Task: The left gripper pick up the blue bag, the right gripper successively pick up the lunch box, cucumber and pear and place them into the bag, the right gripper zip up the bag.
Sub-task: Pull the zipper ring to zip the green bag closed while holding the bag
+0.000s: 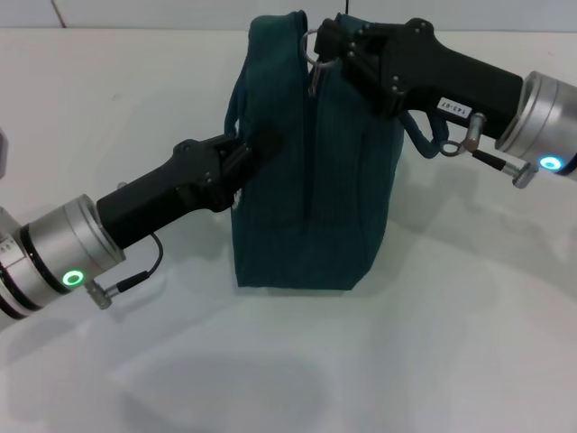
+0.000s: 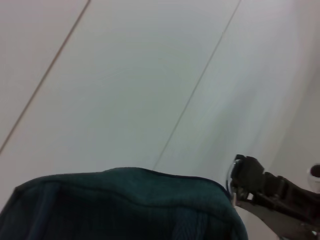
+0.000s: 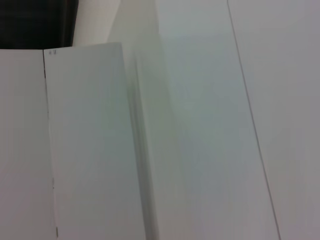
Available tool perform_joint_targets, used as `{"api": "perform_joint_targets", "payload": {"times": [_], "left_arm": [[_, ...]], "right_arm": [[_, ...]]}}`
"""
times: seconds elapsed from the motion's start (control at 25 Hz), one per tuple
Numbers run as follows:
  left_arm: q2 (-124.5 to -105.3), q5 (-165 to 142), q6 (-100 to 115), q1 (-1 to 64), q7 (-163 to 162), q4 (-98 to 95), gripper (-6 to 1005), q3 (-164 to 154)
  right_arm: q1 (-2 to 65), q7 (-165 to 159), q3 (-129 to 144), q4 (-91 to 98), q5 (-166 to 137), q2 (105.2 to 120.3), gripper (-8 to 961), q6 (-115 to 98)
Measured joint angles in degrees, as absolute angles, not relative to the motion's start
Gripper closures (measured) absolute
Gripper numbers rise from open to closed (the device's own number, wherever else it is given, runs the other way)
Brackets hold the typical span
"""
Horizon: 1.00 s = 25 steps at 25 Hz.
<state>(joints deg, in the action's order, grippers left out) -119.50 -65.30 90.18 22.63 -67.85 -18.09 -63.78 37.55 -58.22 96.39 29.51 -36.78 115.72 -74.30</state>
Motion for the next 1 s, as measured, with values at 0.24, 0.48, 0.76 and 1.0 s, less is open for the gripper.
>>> {"api": "perform_joint_targets", "payload": {"times": [0.24, 0.48, 0.76, 1.0], "left_arm": [[-119.49, -66.6, 91.7, 22.7, -66.2, -18.1, 912, -63.8], [-119.53, -67.7, 92.5, 22.7, -65.4, -18.1, 943, -63.7], [-119.51, -68.0, 92.5, 22.5, -64.5, -17.9, 943, -63.7], [-119.44, -68.1, 92.5, 22.2, -63.9, -17.8, 943, -63.7]], "right_arm": [[37.6, -59.5, 96.3, 29.5, -36.5, 115.74, 911, -74.8], [37.9, -63.3, 96.3, 28.8, -36.5, 115.75, 909, -74.4], [38.1, -67.1, 96.5, 28.2, -36.7, 115.75, 908, -74.2], [38.1, -68.4, 96.4, 27.6, -36.7, 115.68, 907, -74.1]]}}
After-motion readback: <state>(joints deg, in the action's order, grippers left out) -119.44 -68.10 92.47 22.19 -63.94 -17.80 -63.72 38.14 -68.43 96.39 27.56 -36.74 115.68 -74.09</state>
